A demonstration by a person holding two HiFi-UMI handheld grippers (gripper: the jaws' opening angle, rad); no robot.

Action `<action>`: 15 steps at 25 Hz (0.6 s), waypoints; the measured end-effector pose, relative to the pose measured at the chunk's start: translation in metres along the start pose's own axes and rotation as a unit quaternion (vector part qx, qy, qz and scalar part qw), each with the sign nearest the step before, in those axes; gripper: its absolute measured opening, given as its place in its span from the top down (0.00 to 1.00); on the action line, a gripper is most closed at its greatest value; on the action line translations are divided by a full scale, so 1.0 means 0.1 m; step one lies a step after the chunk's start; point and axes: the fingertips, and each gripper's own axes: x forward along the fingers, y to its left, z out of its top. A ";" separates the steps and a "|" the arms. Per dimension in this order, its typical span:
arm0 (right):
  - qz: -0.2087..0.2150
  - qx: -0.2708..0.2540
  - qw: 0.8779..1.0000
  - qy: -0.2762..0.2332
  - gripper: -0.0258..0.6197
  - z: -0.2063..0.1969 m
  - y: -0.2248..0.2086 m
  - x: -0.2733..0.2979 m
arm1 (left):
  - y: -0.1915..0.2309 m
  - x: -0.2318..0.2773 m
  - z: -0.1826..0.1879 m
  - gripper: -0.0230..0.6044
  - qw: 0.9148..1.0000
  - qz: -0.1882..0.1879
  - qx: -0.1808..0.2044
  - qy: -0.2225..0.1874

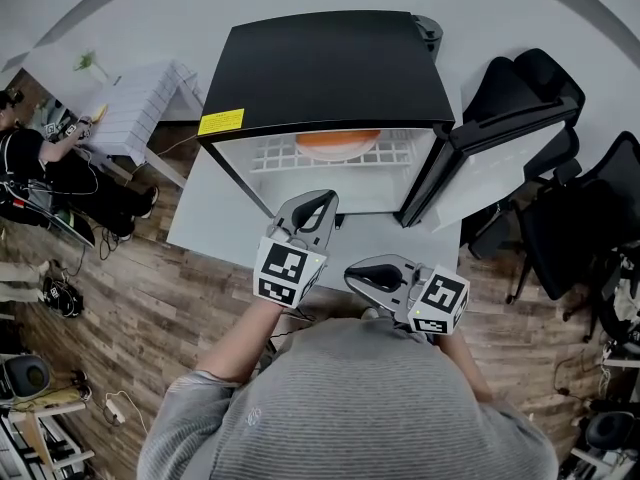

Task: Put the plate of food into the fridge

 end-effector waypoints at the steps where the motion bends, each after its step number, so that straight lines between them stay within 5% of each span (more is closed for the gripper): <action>1: -0.013 -0.004 1.000 0.001 0.93 -0.01 -0.04 0.00 | -0.03 -0.03 -0.02 0.95 1.000 -0.002 -0.003 -0.001; 15: -0.142 0.002 0.989 -0.036 0.93 0.04 -0.47 -0.13 | -0.37 -0.26 -0.32 0.95 0.998 -0.022 -0.051 0.009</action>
